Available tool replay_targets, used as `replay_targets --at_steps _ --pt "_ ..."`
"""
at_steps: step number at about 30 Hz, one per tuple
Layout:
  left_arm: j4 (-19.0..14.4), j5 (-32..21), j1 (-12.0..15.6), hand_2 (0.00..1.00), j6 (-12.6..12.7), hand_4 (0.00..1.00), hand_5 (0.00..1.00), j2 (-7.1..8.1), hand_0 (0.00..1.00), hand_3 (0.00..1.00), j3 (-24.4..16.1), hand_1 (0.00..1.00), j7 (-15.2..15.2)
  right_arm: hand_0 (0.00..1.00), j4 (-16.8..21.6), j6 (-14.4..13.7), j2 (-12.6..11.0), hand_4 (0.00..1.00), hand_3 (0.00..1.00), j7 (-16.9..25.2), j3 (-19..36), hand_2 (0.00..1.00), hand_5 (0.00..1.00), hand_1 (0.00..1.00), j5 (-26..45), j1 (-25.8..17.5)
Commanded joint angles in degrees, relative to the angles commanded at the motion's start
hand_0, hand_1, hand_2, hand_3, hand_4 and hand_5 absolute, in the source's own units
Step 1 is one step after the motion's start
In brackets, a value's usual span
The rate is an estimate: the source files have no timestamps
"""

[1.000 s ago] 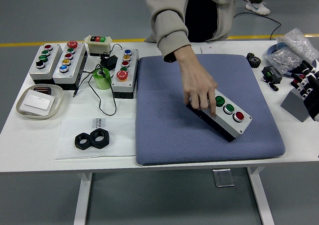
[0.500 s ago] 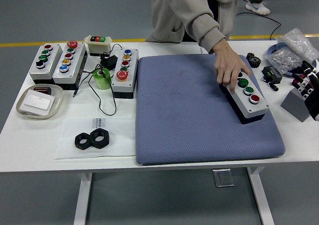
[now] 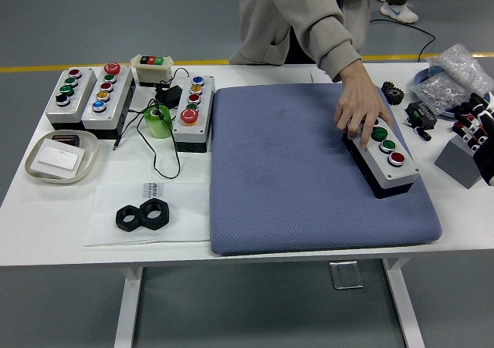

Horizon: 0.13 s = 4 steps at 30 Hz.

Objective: Pick up the button,place it on the desk,press the button,press the button

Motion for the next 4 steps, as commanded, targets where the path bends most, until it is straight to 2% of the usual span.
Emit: replay_targets --at_steps 4 --pt "0.02 0.21 0.05 0.856 0.03 0.622 0.998 -0.05 0.747 0.825 -0.2 0.825 0.07 0.957 -0.06 -0.11 0.05 0.64 0.902 0.0 -0.13 0.902 0.473 0.878 -0.01 -0.05"
